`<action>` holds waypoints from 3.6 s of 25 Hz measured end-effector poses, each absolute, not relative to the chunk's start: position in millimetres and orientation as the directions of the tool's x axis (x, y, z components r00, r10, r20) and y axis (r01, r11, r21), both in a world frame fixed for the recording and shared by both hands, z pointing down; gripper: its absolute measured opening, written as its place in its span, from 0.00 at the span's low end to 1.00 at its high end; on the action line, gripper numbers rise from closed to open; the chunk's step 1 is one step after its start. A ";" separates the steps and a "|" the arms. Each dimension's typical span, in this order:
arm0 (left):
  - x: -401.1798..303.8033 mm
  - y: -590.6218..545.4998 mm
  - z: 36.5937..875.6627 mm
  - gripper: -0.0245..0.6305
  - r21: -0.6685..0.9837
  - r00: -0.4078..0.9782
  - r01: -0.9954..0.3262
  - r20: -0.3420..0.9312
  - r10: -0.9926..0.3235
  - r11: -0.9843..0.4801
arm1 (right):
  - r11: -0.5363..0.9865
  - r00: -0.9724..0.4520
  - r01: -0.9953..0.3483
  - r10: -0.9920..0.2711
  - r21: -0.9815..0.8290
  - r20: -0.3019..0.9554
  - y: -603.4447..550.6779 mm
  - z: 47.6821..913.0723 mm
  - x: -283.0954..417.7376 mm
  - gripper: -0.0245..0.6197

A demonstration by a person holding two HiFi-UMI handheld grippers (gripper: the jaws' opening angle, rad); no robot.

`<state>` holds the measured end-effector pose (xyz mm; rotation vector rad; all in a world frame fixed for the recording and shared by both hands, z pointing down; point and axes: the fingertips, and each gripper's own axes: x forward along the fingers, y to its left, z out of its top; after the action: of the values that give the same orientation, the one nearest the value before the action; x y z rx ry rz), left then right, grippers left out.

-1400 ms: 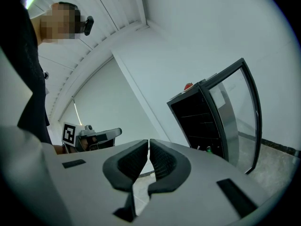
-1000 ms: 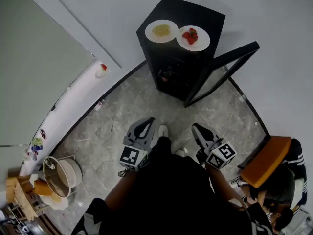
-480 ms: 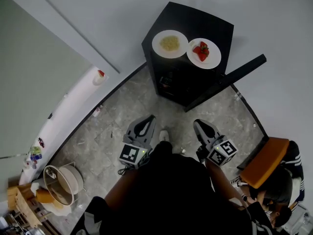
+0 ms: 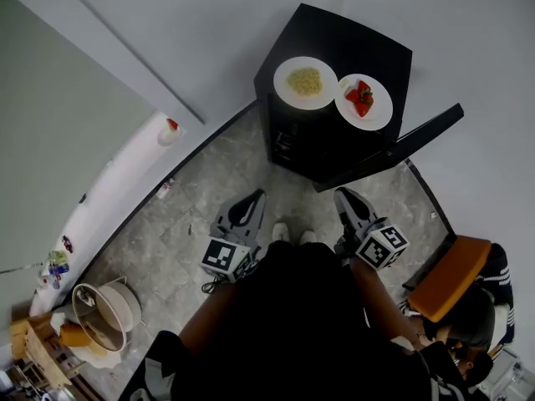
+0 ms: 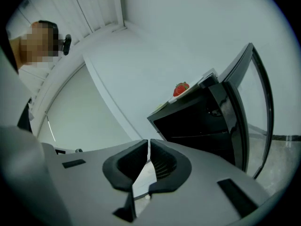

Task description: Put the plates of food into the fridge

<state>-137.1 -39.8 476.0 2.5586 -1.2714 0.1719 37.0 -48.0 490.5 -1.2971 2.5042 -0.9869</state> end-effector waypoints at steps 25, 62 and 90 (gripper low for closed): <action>-140.6 -72.0 476.9 0.08 0.153 0.517 -0.856 0.309 -0.798 -0.494 | 0.329 -0.645 -0.364 -0.764 -0.872 -0.019 -208.8 467.9 -11.2 0.09; -139.1 -75.7 492.2 0.08 0.162 0.514 -0.857 0.317 -0.797 -0.489 | 0.168 -0.543 -0.006 -0.828 -0.986 -0.138 -227.3 467.2 -6.2 0.10; -138.9 -60.0 485.2 0.08 0.139 0.524 -0.851 0.303 -0.796 -0.507 | 0.223 -0.616 0.149 -0.741 -0.963 -0.267 -141.0 457.4 -15.7 0.10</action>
<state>-138.9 -60.0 485.2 2.4959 -1.3825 0.2904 -15.7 -141.0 457.4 -0.5536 1.7434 -1.4910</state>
